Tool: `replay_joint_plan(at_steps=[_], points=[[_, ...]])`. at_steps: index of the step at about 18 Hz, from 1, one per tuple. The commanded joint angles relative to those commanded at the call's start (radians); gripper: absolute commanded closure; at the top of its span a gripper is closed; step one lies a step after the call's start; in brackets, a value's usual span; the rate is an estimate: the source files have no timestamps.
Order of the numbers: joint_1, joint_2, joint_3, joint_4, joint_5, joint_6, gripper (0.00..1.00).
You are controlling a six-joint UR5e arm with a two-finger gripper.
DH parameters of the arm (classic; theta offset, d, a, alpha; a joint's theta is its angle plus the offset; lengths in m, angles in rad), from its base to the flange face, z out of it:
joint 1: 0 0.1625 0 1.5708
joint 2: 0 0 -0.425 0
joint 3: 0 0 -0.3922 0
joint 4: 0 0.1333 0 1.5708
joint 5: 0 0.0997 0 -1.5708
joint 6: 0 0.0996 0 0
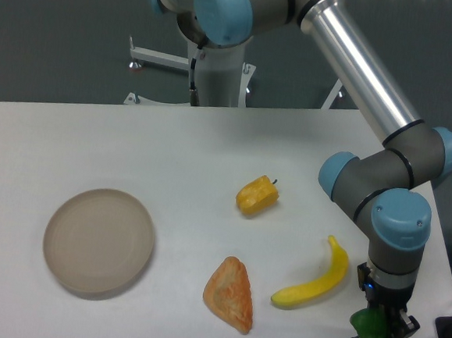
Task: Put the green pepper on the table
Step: 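Hold the green pepper in the gripper near the banana tip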
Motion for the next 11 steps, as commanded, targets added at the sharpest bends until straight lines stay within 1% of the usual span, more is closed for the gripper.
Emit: replay_joint_plan(at_steps=[6,11], points=[[0.000,0.011,-0.014,-0.002,-0.002,0.000,0.64],[0.000,0.038,-0.057,-0.002,-0.002,-0.003,0.64]])
